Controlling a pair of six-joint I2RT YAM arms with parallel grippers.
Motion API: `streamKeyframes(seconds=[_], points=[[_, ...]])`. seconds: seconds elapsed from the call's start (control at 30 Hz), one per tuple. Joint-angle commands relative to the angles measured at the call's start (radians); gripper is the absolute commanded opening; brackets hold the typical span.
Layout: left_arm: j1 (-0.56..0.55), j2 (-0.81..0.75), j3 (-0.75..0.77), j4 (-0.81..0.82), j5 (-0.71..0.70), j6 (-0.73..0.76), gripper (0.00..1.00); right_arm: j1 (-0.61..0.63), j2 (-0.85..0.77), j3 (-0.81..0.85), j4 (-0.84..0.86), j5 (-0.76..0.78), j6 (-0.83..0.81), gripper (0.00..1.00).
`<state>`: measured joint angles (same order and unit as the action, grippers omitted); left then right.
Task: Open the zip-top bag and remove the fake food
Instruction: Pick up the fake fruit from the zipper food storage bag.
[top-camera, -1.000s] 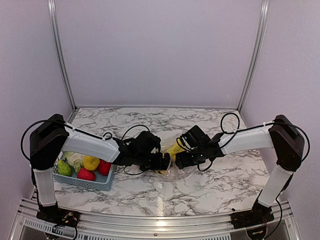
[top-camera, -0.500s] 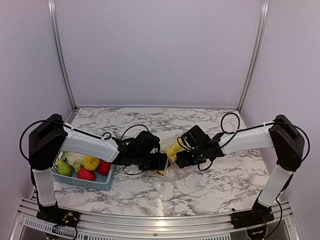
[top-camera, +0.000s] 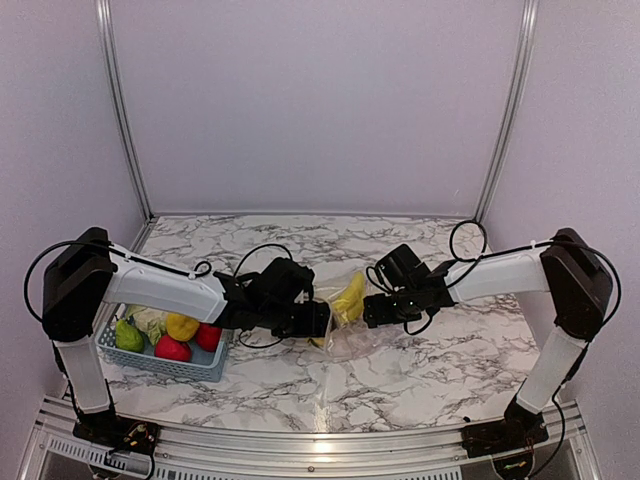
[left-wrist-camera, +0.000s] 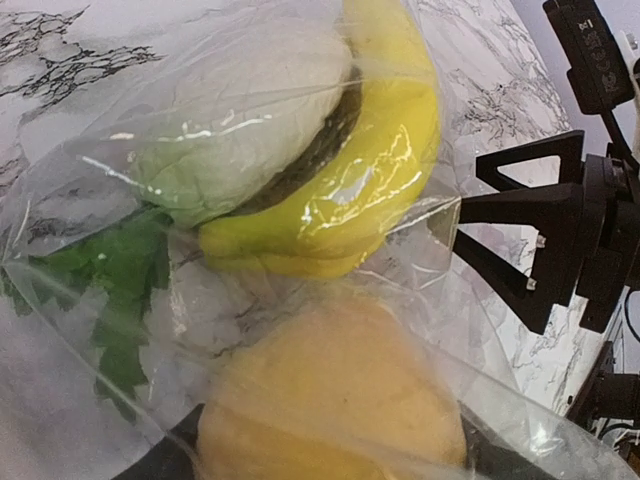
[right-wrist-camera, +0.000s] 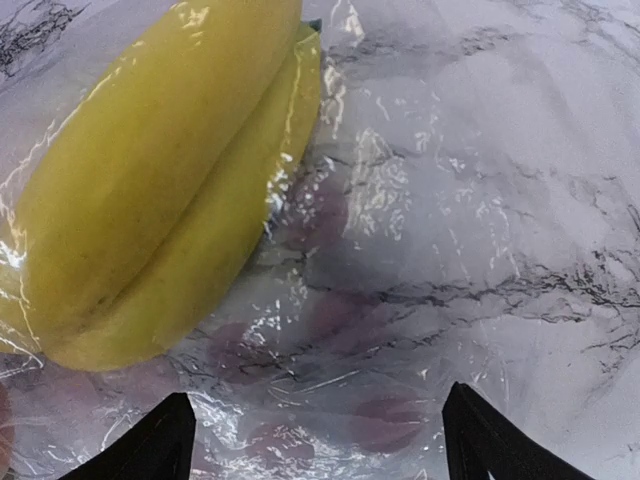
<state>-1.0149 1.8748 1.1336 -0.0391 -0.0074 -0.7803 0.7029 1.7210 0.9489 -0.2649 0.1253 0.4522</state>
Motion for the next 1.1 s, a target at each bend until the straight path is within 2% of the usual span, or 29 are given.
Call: streamKeyframes(seconds=[0.0, 0.47, 0.6, 0.93, 1.07], points=[[-0.007, -0.04, -0.021, -0.019, -0.005, 0.016, 0.74, -0.013, -0.023, -0.01, -0.013, 0.013, -0.01, 0.83], [-0.007, -0.03, -0.027, -0.054, -0.015, 0.028, 0.94, -0.022, -0.023, -0.017, -0.013, 0.016, -0.019, 0.83], [-0.008, -0.038, -0.029, -0.065, -0.025, 0.033, 0.96, -0.028, -0.02, -0.019, -0.013, 0.018, -0.02, 0.83], [-0.008, -0.046, -0.028, -0.075, -0.04, 0.031, 0.89, -0.031, -0.018, -0.021, -0.011, 0.023, -0.021, 0.83], [-0.007, -0.063, -0.037, -0.093, -0.06, 0.028, 0.78, -0.032, -0.019, -0.02, -0.012, 0.028, -0.026, 0.82]])
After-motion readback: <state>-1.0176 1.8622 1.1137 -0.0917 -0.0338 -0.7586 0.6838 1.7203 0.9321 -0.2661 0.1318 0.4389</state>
